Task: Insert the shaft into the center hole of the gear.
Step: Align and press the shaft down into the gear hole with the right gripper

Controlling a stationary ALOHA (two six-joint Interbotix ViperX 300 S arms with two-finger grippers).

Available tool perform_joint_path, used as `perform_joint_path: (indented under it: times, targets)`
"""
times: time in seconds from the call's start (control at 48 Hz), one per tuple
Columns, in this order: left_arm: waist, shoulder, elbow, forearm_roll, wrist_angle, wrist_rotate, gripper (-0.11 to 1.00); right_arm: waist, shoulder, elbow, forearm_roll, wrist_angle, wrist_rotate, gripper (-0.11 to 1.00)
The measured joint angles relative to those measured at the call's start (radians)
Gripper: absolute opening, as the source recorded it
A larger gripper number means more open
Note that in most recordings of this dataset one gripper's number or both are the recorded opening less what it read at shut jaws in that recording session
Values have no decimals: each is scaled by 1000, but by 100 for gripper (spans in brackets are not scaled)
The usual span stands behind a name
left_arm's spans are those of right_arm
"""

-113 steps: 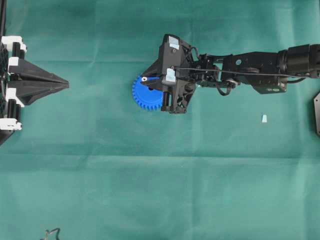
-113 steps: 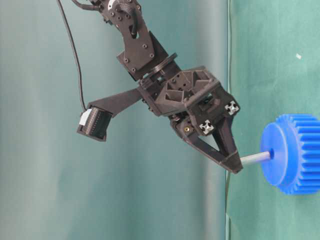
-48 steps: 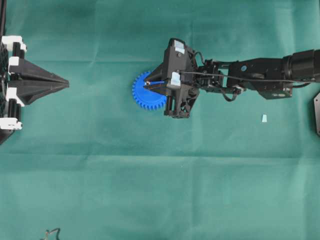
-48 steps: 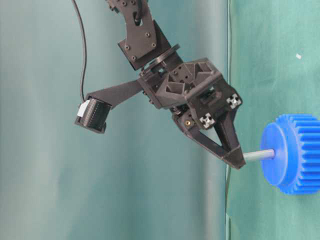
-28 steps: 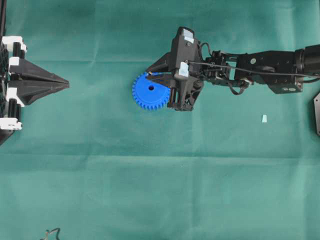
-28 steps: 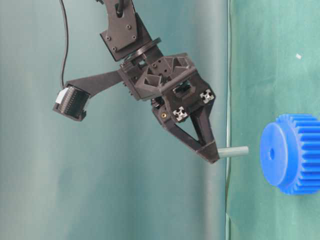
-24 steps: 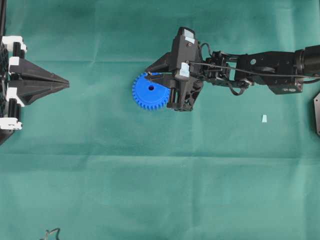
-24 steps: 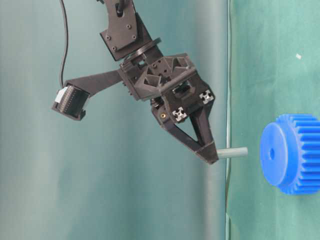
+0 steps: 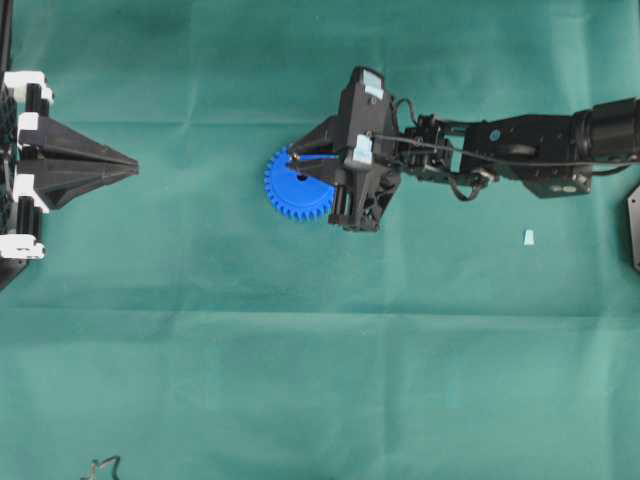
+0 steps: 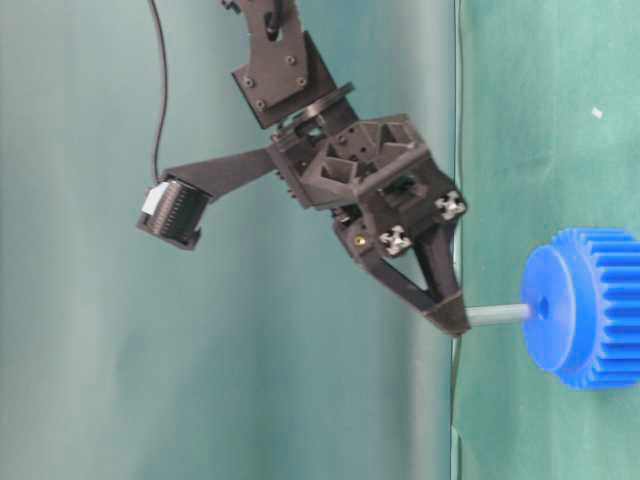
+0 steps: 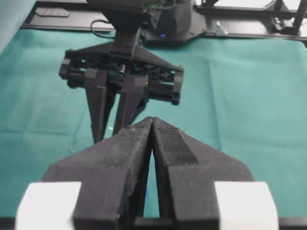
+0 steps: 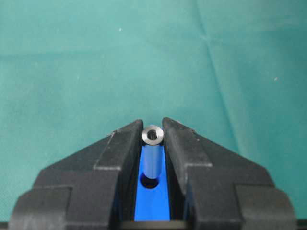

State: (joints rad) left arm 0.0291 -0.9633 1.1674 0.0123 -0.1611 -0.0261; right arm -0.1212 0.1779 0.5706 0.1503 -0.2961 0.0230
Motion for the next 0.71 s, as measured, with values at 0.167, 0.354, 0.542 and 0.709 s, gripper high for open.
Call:
perform_joint_path:
  times: [0.167, 0.354, 0.542, 0.709]
  targets:
    - [3, 0, 0, 0, 0, 0, 0, 2, 25, 12, 20, -17, 0, 17]
    - [9, 0, 0, 0, 0, 0, 0, 6, 52, 25, 38, -44, 0, 17]
    - [17, 0, 0, 2, 0, 0, 0, 6, 64, 23, 40, -46, 0, 17]
    - [20, 0, 0, 2, 0, 0, 0, 5, 97, 20, 40, -46, 0, 17]
